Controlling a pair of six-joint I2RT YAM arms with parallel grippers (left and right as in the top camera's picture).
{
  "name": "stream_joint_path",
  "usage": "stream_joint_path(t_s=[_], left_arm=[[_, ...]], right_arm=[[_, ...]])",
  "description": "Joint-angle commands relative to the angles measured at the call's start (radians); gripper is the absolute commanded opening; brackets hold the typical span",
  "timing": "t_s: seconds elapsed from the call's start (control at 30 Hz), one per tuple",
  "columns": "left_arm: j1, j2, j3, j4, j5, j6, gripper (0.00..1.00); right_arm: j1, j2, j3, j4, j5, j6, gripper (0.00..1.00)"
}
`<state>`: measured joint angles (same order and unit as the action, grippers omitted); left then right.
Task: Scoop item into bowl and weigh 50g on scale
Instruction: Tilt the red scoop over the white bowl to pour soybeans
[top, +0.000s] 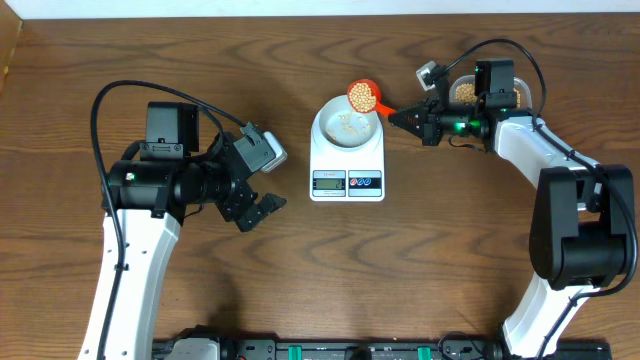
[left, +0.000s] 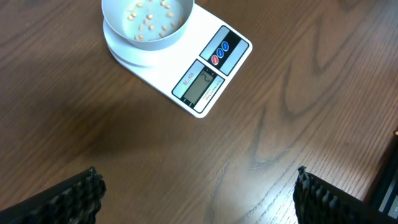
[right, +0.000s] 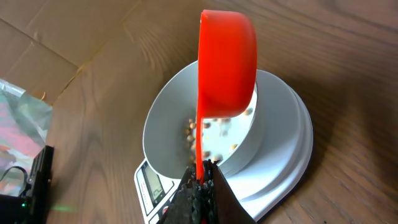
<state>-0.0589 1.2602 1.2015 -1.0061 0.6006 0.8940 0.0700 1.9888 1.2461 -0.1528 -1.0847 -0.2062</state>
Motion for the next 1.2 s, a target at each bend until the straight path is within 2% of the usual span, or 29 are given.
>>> stream_joint_path(t_s=[0.0,1.0,1.17], left_arm=[[0.005,-0.006,0.027,-0.002,0.017,-0.001,0.99],[0.005,-0.006,0.027,-0.002,0.017,-0.001,0.99],[0.005,-0.006,0.027,-0.002,0.017,-0.001,0.99]], right_arm=[[0.011,0.004,-0.004,0.004,-0.017,-0.028,0.01],[0.04,-0.01,-0.004,0.036,0.015,-0.088,0.01],[0.042,-0.055,-0.004,-0.034,0.108,-0.185,0.01]])
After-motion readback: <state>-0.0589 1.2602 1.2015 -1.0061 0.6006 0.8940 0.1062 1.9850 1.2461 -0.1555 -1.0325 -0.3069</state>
